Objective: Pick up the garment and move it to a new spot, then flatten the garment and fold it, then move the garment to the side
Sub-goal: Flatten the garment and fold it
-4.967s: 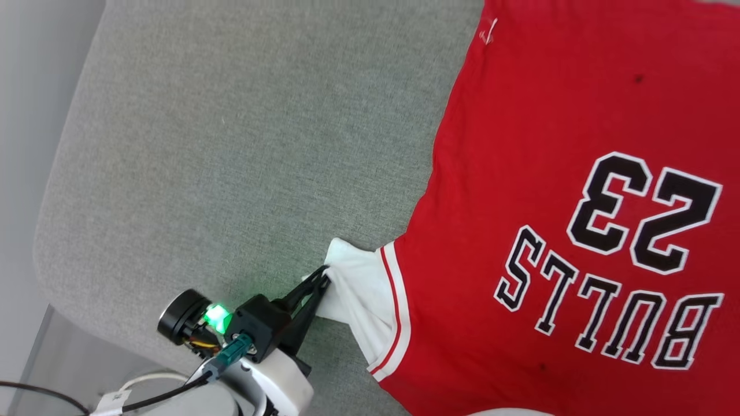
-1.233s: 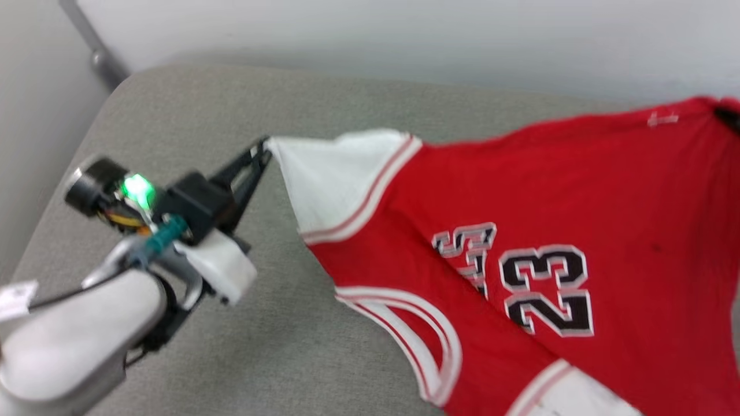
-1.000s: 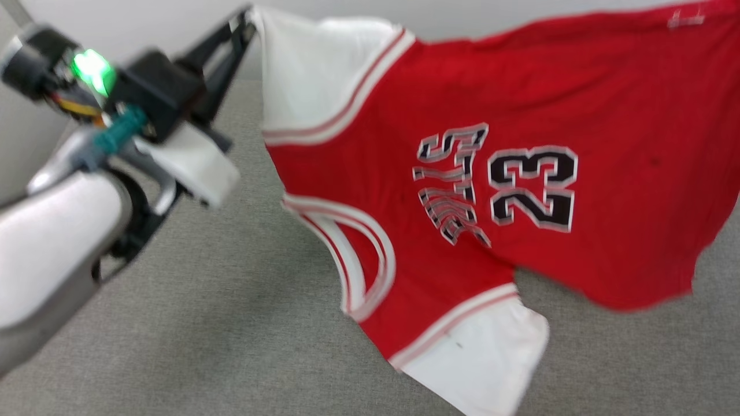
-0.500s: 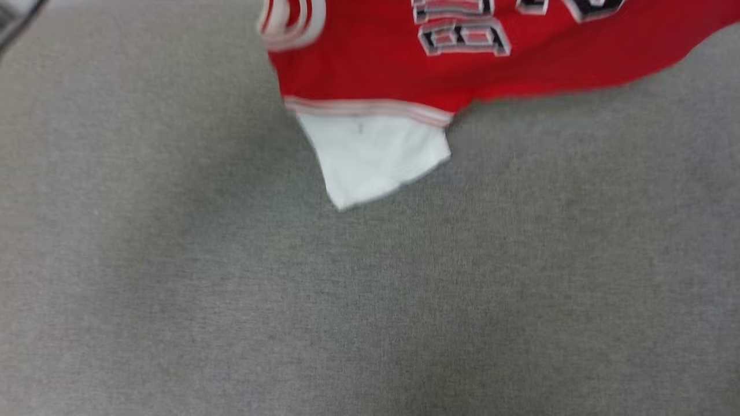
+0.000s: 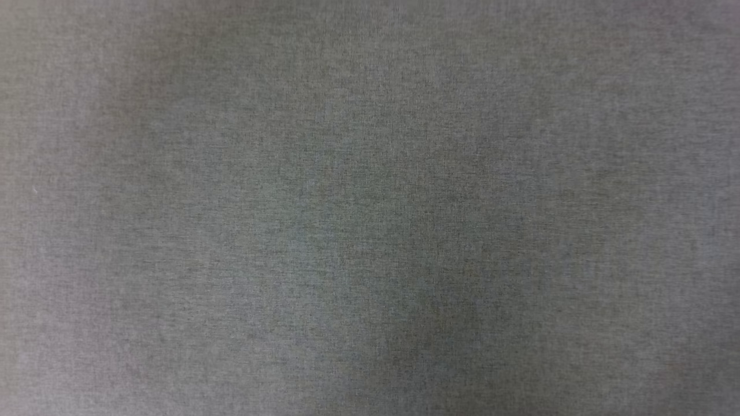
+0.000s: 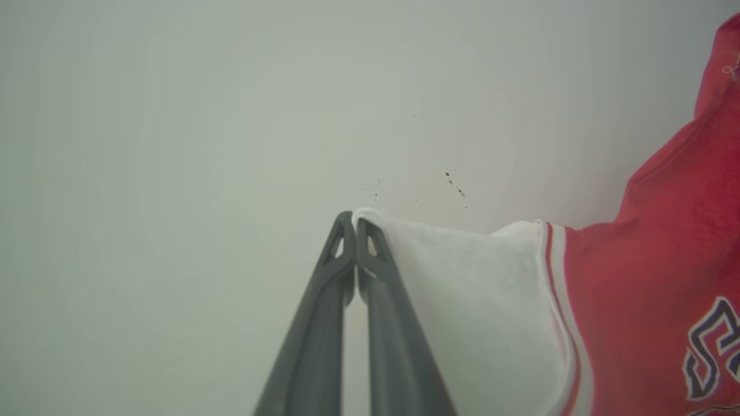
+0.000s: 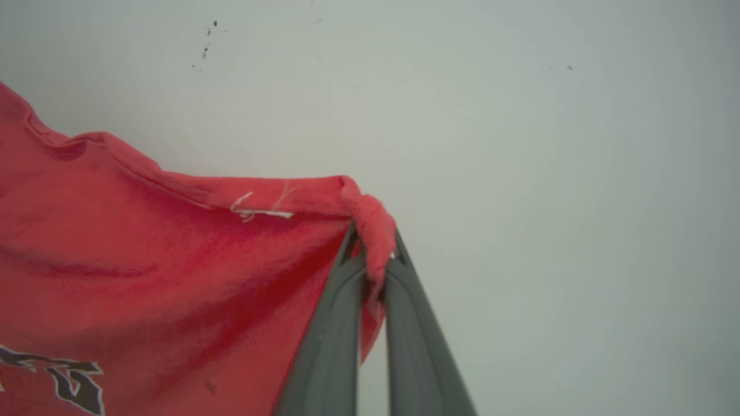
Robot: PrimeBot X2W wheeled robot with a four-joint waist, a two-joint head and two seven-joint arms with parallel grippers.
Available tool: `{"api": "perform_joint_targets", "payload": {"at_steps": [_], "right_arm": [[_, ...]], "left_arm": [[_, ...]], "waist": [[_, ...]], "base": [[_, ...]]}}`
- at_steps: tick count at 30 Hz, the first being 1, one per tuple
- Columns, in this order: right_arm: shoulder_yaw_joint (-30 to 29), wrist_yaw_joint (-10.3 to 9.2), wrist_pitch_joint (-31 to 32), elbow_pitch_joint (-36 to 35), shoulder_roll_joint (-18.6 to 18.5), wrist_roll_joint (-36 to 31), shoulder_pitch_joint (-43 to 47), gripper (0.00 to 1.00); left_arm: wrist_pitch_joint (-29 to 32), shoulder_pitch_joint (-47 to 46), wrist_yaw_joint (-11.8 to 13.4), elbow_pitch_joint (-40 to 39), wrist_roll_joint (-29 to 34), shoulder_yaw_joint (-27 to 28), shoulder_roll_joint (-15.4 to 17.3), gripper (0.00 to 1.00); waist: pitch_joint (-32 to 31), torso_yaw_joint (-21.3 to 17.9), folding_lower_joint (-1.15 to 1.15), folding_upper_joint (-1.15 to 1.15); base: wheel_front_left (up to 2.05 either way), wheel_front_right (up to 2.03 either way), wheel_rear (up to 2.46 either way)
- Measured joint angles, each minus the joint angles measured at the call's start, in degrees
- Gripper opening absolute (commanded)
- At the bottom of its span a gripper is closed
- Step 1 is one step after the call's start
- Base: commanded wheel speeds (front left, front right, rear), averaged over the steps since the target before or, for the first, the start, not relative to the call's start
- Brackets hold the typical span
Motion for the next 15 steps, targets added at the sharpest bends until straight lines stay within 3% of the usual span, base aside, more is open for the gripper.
{"api": "perform_joint_targets", "payload": {"at_steps": [8, 15], "right_arm": [[4.72, 0.0, -5.42, 8.55, 1.69, 1.58, -2.21, 0.0], [9.81, 0.0, -10.11, 12.89, 2.19, 4.89, 3.07, 0.0]], "left_arm": [[-3.23, -1.24, -1.97, 7.21, -0.07, -1.38, -1.81, 0.0], [-6.33, 4.76, -2.98, 11.69, -1.15, -3.32, -2.26, 0.0]], "waist": [[2.52, 0.9, 0.0, 0.0], [3.33, 1.08, 0.0, 0.0]], "base": [[0.0, 0.0, 0.0], [0.0, 0.0, 0.0]]}}
